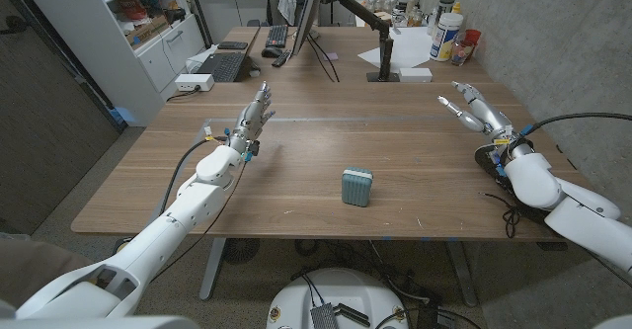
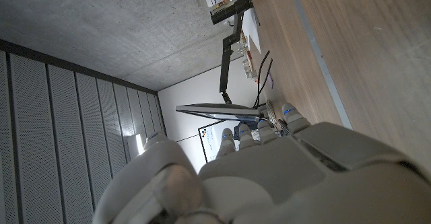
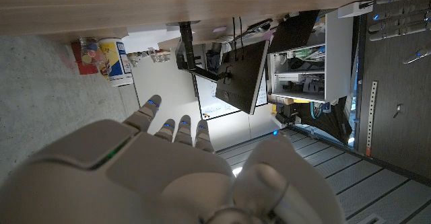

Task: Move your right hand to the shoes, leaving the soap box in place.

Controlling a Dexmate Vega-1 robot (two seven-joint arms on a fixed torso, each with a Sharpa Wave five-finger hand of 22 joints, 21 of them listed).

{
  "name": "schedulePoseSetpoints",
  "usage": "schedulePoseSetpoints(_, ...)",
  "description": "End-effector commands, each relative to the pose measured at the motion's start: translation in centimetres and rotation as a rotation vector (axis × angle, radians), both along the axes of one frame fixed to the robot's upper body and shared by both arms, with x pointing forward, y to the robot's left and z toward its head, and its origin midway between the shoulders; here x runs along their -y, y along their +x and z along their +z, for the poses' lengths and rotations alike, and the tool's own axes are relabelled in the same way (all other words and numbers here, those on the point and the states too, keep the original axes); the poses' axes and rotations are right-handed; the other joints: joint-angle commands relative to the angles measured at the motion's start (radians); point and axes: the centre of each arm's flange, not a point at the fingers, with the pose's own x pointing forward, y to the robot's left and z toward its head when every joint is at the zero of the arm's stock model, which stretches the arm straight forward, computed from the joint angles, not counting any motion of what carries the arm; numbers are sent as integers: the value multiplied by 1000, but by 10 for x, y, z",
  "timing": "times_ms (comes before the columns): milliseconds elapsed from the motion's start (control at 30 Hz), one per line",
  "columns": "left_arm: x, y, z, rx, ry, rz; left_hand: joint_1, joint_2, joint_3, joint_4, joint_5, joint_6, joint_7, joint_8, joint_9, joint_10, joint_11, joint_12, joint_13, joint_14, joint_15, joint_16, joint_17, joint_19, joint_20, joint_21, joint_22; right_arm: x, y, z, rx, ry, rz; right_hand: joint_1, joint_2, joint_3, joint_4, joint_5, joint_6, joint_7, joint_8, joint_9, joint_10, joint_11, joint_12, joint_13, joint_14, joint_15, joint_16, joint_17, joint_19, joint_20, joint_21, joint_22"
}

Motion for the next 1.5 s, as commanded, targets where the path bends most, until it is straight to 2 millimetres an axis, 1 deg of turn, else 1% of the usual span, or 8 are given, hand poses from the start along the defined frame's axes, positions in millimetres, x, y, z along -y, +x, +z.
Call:
schedulePoseSetpoints(33, -3, 0, -3, 0, -9, 1, 5, 3, 1, -4, -3, 6, -2, 7, 3, -2, 2, 6, 3, -7, -2, 3, 5, 3, -3, 4, 4, -2, -3, 1, -9, -38, -20, 8, -1, 1, -4, -4, 4, -4, 6, 2, -1, -5, 6, 4, -1, -9, 9, 3, -1, 10, 4, 3)
schedulePoseSetpoints(233, -5, 0, -1, 4, -11, 5, 5, 4, 1, -4, -3, 5, -2, 7, 3, -3, 3, 6, 3, -7, -1, 3, 5, 3, -3, 4, 4, -1, -3, 0, -15, -64, -35, 8, -1, 1, -5, -4, 5, -5, 6, 2, -1, -3, 5, 4, -1, -10, 9, 3, -1, 11, 3, 3)
schedulePoseSetpoints(300, -5, 0, -1, 2, -10, 5, 5, 4, 1, -4, -3, 6, -2, 7, 3, -4, 0, 6, 3, -7, -2, 3, 5, 3, -3, 4, 4, 0, -3, 0, -20, -81, -45, 8, -1, 1, -5, -4, 5, -5, 6, 2, -1, -4, 5, 4, -1, -10, 9, 3, -1, 11, 3, 3)
schedulePoseSetpoints(567, -3, 1, -1, 0, -6, 4, 5, 4, 1, -5, -3, 6, -3, 7, 3, -3, 4, 6, 3, -6, 0, 4, 5, 3, -3, 3, 4, 7, -9, -2, -31, -111, -92, 9, -1, 1, -6, -5, 9, -7, 7, 2, 0, -5, 6, 4, -1, -11, 9, 2, -1, 12, 4, 3)
schedulePoseSetpoints(1033, -2, 2, 0, -5, 7, -1, 5, 4, 1, -5, -3, 6, -1, 7, 3, -4, 2, 6, 3, -8, 0, 3, 5, 2, -3, 3, 4, 11, -12, -3, -45, -173, -138, 12, 1, 3, -8, -5, 11, -11, 7, 2, 0, -7, 6, 4, 0, -13, 10, 2, 0, 13, 4, 2)
schedulePoseSetpoints(1367, -7, 2, 2, -3, 5, 4, 5, 4, 1, -6, -3, 6, -1, 7, 3, -4, 3, 6, 3, -7, 0, 3, 5, 2, -3, 3, 4, 15, -16, -4, -61, -217, -174, 14, 0, 3, -11, -6, 12, -12, 7, 2, -2, -11, 5, 4, -1, -13, 9, 2, -1, 15, 3, 2)
schedulePoseSetpoints(1500, -11, 2, 3, 1, 7, 8, 4, 4, 1, -6, -3, 7, -1, 7, 3, -6, 5, 6, 3, -8, 0, 3, 5, 2, -3, 3, 4, 18, -21, -4, -53, -255, -198, 15, -1, 3, -12, -6, 13, -12, 7, 2, 1, -13, 6, 4, 0, -17, 9, 2, 0, 15, 4, 2)
